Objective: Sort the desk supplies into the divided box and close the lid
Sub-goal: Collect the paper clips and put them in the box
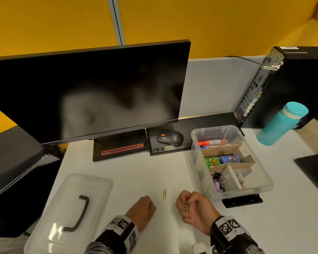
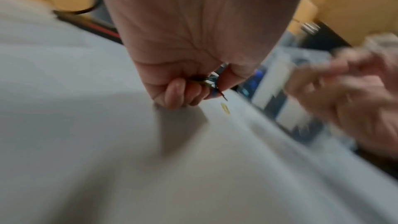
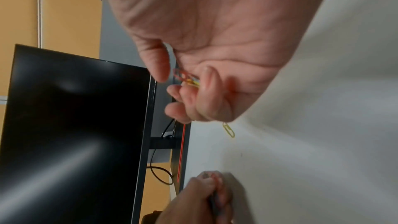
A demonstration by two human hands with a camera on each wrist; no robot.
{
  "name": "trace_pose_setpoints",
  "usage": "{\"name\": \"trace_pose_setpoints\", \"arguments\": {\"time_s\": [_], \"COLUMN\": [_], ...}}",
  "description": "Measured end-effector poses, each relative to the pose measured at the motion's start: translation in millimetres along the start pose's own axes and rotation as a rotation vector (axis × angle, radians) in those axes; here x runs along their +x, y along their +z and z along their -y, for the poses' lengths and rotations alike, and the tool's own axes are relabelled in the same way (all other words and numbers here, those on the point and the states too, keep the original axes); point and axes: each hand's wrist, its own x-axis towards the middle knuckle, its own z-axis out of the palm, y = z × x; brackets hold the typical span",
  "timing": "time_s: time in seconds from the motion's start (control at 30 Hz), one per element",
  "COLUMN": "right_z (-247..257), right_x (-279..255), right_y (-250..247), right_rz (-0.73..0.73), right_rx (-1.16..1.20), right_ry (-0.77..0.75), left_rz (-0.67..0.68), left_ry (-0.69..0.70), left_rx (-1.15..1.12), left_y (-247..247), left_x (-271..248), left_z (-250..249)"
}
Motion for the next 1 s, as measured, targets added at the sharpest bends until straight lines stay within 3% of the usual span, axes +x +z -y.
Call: {"name": "trace_pose_setpoints", "arguments": {"time_s": [0.07,0.13,0.23,0.33,0.4,0.47,0.67,0.87,0.93,1.0], "right_z": [1.9,4.0,7.8,11.2,13.6,13.8,11.7,12.6,14.6,23.4], "right_x": [2.0,12.0,32.2,43.2,47.0,50.9,56.6,47.8,35.0,16.6], "right_y": [2.6,6.1,8.2,15.5,24.5,31.1,35.2,44.2,48.3,50.7], "right_rz": [-0.024,-0.155,-0.273,-0.139,-0.050,-0.002,0.068,0.023,0.031,0.013], "right_rx": [-0.031,-0.270,-1.028,-1.842,-2.114,-2.211,-2.220,-2.172,-2.149,-2.087], "right_ry": [-0.049,-0.104,-0.231,-0.197,-0.138,-0.118,0.054,0.141,0.117,-0.002], "left_rz": [0.023,0.015,0.059,0.064,0.039,0.016,0.026,0.043,0.056,0.067], "left_ry": [-0.112,-0.243,-0.208,-0.104,-0.099,-0.131,-0.251,-0.251,-0.235,-0.234], "left_rx": [-0.339,-0.823,-1.358,-1.566,-1.578,-1.499,-1.160,-0.995,-0.978,-0.964], "left_y": [-10.0,-17.7,-33.0,-46.1,-50.4,-50.6,-35.7,-29.1,-27.5,-25.3], "left_x": [1.6,3.6,-3.7,-15.4,-18.8,-20.7,-23.8,-18.7,-14.5,-9.8], "left_z": [7.6,11.7,14.4,16.1,18.9,23.2,34.0,25.7,20.8,15.6]}}
